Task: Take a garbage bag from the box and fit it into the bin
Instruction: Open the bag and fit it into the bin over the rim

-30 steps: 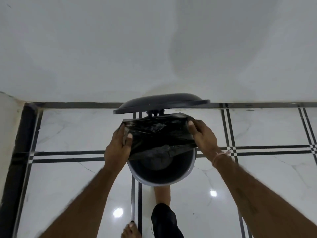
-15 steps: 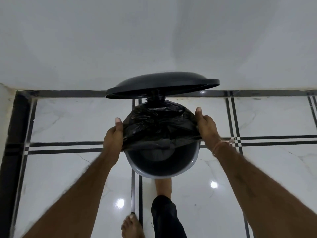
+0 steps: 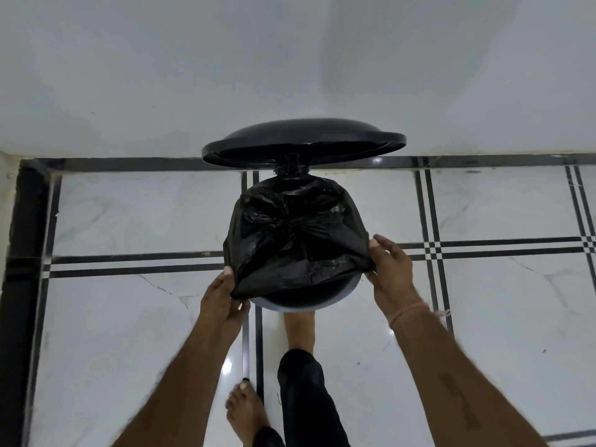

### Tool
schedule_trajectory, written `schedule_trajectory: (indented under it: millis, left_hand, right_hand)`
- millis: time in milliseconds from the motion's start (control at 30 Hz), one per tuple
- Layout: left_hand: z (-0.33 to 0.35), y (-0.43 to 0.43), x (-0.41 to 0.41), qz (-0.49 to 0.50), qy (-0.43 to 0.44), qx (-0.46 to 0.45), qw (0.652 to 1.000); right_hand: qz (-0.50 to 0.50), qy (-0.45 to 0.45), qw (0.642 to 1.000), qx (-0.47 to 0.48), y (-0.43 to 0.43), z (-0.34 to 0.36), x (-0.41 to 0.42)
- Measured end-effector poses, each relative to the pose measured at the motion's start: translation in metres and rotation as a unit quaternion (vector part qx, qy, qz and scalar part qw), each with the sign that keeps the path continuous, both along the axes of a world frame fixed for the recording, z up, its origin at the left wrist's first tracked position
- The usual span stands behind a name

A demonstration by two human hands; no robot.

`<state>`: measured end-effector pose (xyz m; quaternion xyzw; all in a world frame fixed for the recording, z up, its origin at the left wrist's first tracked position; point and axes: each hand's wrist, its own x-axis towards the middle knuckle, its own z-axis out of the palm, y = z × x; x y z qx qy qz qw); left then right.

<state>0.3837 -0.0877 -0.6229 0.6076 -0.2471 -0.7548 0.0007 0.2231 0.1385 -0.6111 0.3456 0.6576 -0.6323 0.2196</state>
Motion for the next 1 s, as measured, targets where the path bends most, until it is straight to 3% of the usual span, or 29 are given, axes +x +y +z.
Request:
schedule_trajectory:
  millis: [167,367,700,867,1000]
  left_hand:
    - [-0.002,0.01,0.014,0.019,0.037,0.036,0.998]
    - [-0.002,0.015,0.02,0.017,-0.015,0.04,0.999]
    - [0.003,0.025,0.025,-0.005,-0.047,0.046,0.998]
    - [0.001,0.036,0.03,0.005,-0.046,0.054,0.997]
    - [-0.004,0.041,0.035,0.028,-0.025,0.073,0.997]
  right_hand:
    - [-0.045,-0.071,0.994,-0.062,0.01,0.006,0.033]
    - [-0.05,-0.089,0.991,-0.09,0.005,0.014,0.049]
    - [0.092,-0.158,0.982,-0.041,0.006,0.018,0.078]
    - [0.075,-0.185,0.979,-0.05,0.004,0.019,0.097]
    - [0.031,-0.19,0.975,-0.111,0.009,0.012,0.113]
